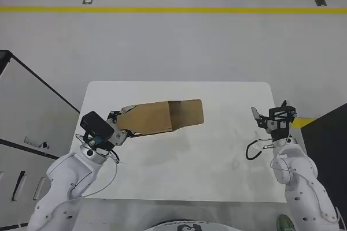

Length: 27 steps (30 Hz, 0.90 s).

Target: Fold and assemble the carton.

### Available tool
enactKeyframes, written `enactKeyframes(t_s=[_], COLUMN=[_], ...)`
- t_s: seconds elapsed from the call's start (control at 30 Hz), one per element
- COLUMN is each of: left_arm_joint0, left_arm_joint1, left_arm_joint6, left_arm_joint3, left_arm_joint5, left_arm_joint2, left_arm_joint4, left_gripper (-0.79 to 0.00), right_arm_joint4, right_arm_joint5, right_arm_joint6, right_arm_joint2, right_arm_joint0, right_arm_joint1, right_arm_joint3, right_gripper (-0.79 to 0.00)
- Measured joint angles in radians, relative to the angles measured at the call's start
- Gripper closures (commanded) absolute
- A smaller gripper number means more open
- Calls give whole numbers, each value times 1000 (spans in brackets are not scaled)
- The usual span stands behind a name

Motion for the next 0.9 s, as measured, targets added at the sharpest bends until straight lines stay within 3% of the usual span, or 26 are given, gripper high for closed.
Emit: enactKeyframes(t_s=[0.17, 0.37, 0.53, 0.77, 0.9], left_arm_joint0=[3, 5, -3, -14, -26], left_arm_joint1=[-4, -9, -7, -7, -5], left_arm_joint6=[-62, -292, -419, -547, -566], left_arm_joint3=[4, -34, -49, -48, -51], left_arm_joint5=[47, 104, 111, 176, 188], left_arm_joint2=[7, 6, -22, -27, -28], left_arm_joint4=[-39, -304, -464, -605, -591], left_gripper=[0, 0, 0, 0, 0], right_arm_joint4=[0, 0, 0, 0, 0], right_arm_joint5=[0, 0, 0, 0, 0], right_arm_joint6=[0, 0, 0, 0, 0], right_arm_joint2=[0, 0, 0, 0, 0], right_arm_joint0=[0, 0, 0, 0, 0], right_arm_joint1=[0, 0, 0, 0, 0], right_arm_joint3=[0, 0, 0, 0, 0], right_gripper=[-785, -785, -785, -785, -785])
